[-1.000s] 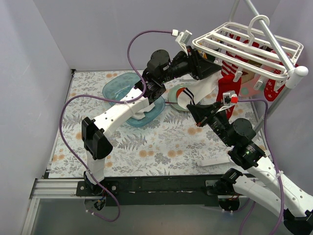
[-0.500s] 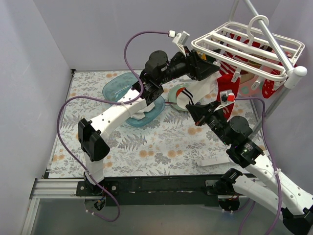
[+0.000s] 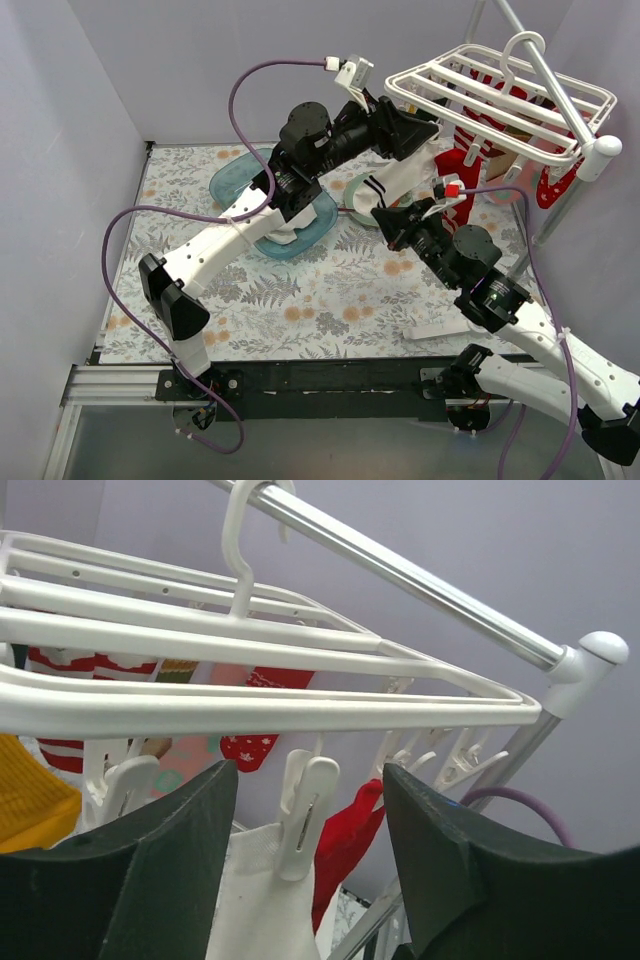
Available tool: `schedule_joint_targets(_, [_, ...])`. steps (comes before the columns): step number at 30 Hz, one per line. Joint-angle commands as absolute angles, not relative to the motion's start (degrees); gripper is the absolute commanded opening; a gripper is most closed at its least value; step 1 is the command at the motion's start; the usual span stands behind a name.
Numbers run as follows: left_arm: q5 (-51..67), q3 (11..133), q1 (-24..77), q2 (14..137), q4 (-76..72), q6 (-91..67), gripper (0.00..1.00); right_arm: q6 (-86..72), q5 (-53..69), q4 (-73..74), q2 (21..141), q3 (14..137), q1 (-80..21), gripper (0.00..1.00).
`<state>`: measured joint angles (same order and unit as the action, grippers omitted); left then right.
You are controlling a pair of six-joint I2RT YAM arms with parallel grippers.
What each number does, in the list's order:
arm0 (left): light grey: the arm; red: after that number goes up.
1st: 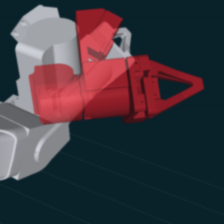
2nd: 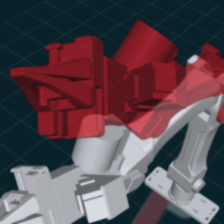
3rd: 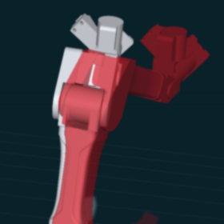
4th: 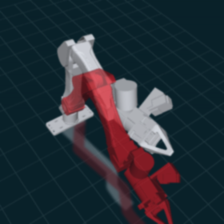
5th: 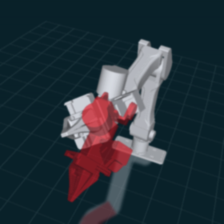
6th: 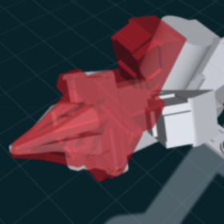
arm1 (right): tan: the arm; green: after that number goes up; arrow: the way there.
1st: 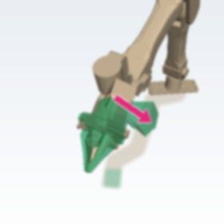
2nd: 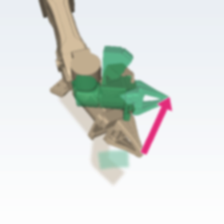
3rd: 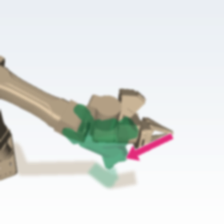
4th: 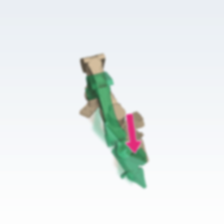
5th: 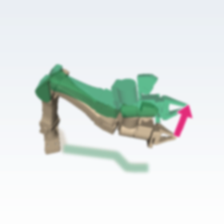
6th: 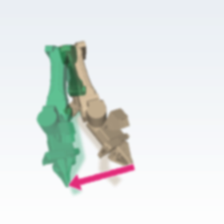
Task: Remove the socks clipped to the hanger
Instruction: Remove the sock from the hanger.
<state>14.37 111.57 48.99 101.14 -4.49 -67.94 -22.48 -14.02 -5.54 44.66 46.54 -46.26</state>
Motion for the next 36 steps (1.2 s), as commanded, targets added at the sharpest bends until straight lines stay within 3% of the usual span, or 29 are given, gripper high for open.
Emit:
schedule_joint_targets(1, [9.85, 112.94, 50.36, 98.61, -1.58, -64.08, 0.56, -19.43, -22.58, -4.39, 46.4, 50.36, -50.09, 0.01])
schedule_joint_targets(17, [-13.44, 112.5, 58.36, 95.71, 1.06, -48.7, 0.42, -8.62, -44.11, -8.61, 55.37, 53.79, -63.36, 0.01])
schedule_joint_targets(28, [-12.83, 120.65, 58.71, 97.55, 9.39, -44.3, 0.42, 5.88, -56.68, -15.02, 61.43, 54.32, -68.38, 0.01])
schedule_joint_targets(36, [-12.13, 127.88, 58.71, 98.88, 20.21, -41.14, 0.48, 22.64, -63.53, -26.27, 66.61, 52.38, -70.66, 0.01])
